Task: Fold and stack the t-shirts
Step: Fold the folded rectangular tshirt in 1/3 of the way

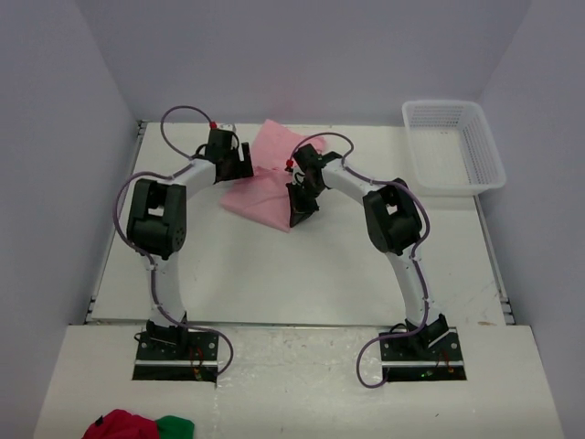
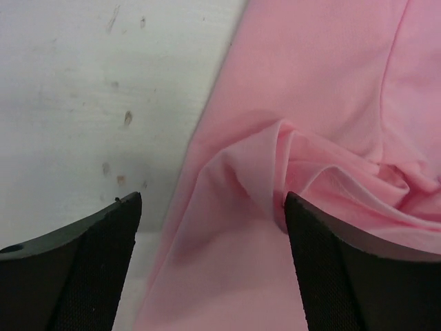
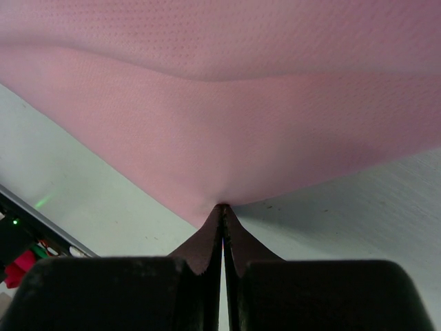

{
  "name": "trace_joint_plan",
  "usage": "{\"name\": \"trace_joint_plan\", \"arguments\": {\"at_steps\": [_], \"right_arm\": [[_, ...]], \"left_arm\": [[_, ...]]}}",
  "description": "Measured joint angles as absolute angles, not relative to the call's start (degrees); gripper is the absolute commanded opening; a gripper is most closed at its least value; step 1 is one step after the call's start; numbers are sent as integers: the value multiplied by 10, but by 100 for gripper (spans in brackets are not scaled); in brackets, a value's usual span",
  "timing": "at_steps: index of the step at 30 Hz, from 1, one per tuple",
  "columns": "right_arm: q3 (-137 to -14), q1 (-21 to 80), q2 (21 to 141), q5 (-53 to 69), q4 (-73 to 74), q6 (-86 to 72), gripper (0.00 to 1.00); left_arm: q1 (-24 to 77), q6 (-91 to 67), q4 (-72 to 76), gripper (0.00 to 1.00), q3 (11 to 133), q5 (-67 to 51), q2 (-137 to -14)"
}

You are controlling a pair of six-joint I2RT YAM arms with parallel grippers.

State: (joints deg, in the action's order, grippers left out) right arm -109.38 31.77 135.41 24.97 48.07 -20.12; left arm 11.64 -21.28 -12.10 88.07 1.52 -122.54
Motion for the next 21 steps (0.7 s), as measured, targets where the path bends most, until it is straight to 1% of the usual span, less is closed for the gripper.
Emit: {"name": "trace_joint_plan", "arguments": {"at_steps": [2, 4, 10, 13, 14, 16, 17, 18, 19, 20, 21], "right_arm": [[-1094, 319, 1354, 250, 481, -201, 0], [-1094, 320, 1354, 249, 480, -201, 0], [-1100, 323, 1355, 245, 481, -201, 0], [-1105, 324, 1355, 236, 484, -200, 0], [-1107, 324, 1355, 233, 484, -200, 0], [-1106, 324, 1352, 223, 483, -199, 0], [-1102, 325, 1348, 215, 482, -199, 0], [-1096, 325, 1340, 206, 481, -199, 0], [-1086, 325, 1327, 197, 479, -200, 0], [-1073, 325, 1309, 185, 478, -201, 0], [-1059, 325, 1286, 171, 477, -201, 0]], "left_arm": [[117, -218, -115, 87, 840, 24, -1179], [118, -221, -107, 100, 815, 38, -1133], [135, -232, -73, 100, 769, 115, -997], [142, -235, -63, 100, 758, 126, -955], [143, -237, -61, 98, 755, 121, -947], [144, -248, -59, 86, 749, 105, -938], [145, -254, -56, 77, 745, 94, -938], [145, -262, -55, 45, 738, 79, -938], [146, -269, -55, 28, 732, 63, -939], [147, -275, -56, 13, 724, 45, -941], [149, -276, -56, 0, 718, 28, -945]]}}
